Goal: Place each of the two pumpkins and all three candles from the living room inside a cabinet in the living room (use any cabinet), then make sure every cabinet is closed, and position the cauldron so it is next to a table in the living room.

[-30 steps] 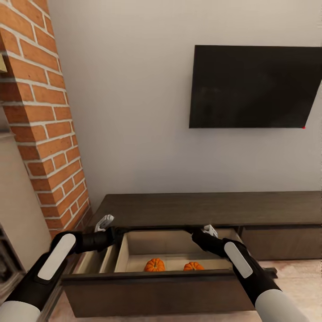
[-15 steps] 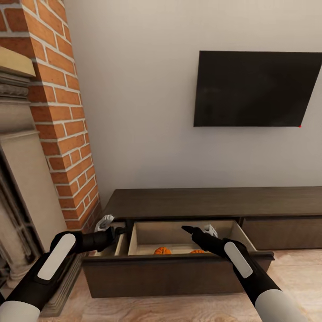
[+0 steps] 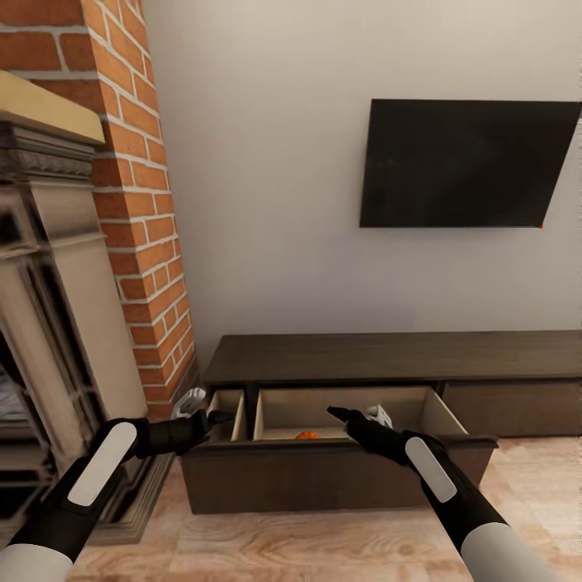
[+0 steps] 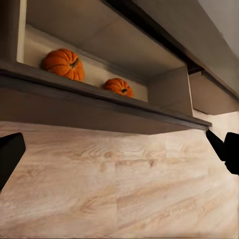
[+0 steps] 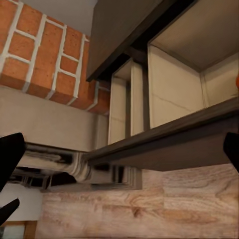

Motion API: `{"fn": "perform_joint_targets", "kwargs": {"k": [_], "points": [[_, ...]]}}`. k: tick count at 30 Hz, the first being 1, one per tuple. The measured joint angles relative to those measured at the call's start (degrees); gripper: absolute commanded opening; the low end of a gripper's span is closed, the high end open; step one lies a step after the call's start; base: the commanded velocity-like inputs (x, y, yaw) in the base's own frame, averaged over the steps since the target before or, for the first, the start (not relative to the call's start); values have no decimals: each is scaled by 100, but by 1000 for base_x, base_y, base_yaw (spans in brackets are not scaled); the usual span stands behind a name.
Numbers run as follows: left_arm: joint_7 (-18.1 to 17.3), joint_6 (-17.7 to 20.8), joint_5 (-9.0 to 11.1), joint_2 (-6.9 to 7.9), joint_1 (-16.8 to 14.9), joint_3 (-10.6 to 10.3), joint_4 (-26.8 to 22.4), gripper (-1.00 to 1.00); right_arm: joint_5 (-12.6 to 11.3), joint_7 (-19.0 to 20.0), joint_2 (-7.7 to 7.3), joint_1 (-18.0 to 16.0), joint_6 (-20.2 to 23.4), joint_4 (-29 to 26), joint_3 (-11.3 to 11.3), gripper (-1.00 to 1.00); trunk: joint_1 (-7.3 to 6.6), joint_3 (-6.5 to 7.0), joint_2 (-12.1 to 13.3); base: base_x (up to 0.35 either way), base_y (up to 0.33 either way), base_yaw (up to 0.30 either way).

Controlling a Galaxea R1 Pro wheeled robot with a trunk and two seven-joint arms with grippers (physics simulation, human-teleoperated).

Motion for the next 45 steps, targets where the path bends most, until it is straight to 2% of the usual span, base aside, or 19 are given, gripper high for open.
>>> {"fn": "perform_joint_targets", "kwargs": {"k": [14,39,45], "points": [[0,-3,-6,0,0,0,7,100,1,13,0,4,-7,0,0,100,-1,0,0,-266,36,0],[11,-18,-30,0,0,7,18,100,2,21,0,4,-27,8,0,100,-3,0,0,-9,17,0],[47,-58,-55,0,0,3,22,100,4,26,0,4,-47,9,0,100,128,-107,-239,0,0,0]]}}
